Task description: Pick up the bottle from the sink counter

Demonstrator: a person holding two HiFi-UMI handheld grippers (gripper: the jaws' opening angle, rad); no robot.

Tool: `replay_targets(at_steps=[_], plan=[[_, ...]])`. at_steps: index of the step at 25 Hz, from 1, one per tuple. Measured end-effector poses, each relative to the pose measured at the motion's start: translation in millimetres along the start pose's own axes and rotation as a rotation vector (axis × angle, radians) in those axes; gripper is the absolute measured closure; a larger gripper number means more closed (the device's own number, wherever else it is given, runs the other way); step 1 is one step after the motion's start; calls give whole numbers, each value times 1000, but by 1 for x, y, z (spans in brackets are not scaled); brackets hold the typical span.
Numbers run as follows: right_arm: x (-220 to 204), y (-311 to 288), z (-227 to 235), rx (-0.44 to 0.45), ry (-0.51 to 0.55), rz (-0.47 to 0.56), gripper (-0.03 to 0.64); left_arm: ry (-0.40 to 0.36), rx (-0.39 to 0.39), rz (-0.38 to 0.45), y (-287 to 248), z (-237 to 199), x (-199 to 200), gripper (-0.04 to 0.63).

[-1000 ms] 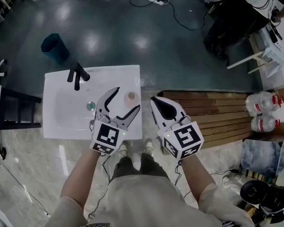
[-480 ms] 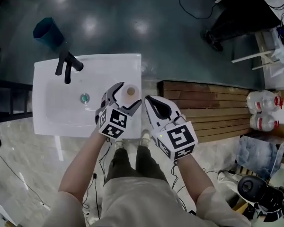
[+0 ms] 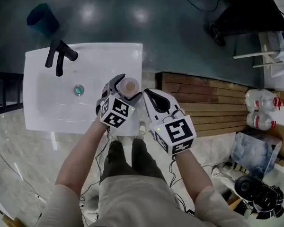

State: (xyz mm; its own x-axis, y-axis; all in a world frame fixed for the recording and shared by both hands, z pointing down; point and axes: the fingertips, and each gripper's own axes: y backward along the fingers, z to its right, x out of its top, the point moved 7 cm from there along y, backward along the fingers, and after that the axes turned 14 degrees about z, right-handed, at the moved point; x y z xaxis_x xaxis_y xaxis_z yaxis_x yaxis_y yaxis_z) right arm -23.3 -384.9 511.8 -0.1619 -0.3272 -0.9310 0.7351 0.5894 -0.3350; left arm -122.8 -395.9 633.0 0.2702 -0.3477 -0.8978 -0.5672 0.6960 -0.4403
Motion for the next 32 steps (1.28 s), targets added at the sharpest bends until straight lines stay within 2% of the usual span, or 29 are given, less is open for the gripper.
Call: replay_targets(at_steps=[4, 11, 14, 18, 23, 28, 32], plan=[[1, -10, 1, 33, 15, 37, 620, -5, -14, 6, -6, -1, -4, 221], [2, -36, -5, 166, 89, 113, 608, -27, -49, 28, -7, -2, -6, 221], [-9, -48, -8, 225, 123, 96, 491, -28, -63, 53, -7, -3, -8, 221], [-32, -63, -13, 289, 198, 63, 452, -28, -86, 85, -5, -4, -9, 221], [-60, -73, -11, 285, 187, 9, 449, -48, -128, 87, -2, 1, -10, 221], [-70, -72, -17, 299, 176, 26, 489, -62, -150, 87, 3, 9, -12, 220], [-72, -67, -25, 312, 204, 24, 506, -32, -140, 103, 11, 14, -17, 219]])
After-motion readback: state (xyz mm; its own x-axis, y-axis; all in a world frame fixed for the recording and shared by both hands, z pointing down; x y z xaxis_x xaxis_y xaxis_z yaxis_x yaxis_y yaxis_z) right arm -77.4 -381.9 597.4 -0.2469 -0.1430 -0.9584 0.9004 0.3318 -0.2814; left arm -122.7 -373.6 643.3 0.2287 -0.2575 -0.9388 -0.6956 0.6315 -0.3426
